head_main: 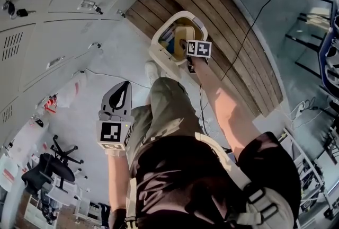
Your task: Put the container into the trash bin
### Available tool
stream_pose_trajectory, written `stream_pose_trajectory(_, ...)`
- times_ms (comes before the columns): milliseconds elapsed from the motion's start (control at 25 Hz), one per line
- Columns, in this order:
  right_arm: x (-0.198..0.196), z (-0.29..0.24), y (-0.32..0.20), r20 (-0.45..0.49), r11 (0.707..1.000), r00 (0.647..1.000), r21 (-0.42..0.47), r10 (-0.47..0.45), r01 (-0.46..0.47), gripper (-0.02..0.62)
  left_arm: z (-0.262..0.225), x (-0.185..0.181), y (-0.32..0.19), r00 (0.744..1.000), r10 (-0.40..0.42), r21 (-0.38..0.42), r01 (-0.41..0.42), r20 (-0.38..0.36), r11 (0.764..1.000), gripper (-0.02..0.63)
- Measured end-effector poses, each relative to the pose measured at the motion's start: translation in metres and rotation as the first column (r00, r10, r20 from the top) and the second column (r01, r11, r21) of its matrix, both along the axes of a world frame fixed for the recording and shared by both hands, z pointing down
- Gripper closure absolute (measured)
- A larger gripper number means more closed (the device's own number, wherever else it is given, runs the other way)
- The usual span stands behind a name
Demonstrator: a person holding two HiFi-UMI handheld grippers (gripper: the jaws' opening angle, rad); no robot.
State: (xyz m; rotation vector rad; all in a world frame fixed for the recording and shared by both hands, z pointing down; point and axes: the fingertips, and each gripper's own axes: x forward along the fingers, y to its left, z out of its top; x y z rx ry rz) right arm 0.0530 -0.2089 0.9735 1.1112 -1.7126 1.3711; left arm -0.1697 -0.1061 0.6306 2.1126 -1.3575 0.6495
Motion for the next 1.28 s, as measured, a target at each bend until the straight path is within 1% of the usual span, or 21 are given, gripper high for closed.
stream_pose_trajectory(320,-0.007,-0.004,0.0,0.032,1.0,0.999,0.015,-0.004,0.004,0.328,0.0,0.0,0.004,1.0,-0.006,0.001,0.006,-0.005,1.0,0.597)
stream_pose_trajectory(720,-0.008,-0.016,0.004,0.044,0.999,0.999,0.028,-0.017,0.016,0.327,-0.005,0.003,0.006,1.0,-0.016,0.015,0.016,-0.016,1.0,0.597)
stream_pose_trajectory(840,-0.007,-0.024,0.004,0.042,0.999,0.999,0.044,-0.031,0.029,0.333,-0.008,0.005,0.006,1.0,-0.019,0.022,0.019,-0.018,1.0,0.597)
stream_pose_trajectory(920,-0.007,-0.031,0.004,0.034,0.997,0.998,0.06,-0.058,0.056,0.378,-0.012,0.006,0.006,1.0,-0.021,0.03,0.022,-0.021,0.999,0.597)
stream_pose_trajectory(1040,-0.01,-0.041,0.005,0.023,0.992,0.995,0.079,-0.099,0.097,0.427,-0.017,0.008,0.004,1.0,-0.022,0.042,0.023,-0.022,0.999,0.597)
stream_pose_trajectory(1160,-0.011,-0.052,0.006,0.004,0.984,0.99,0.105,-0.143,0.141,0.494,-0.024,0.009,0.003,1.0,-0.021,0.057,0.023,-0.02,0.998,0.597)
stream_pose_trajectory(1280,-0.013,-0.064,0.006,-0.006,0.975,0.983,0.13,-0.182,0.181,0.537,-0.03,0.011,0.002,1.0,-0.022,0.071,0.023,-0.02,0.997,0.597)
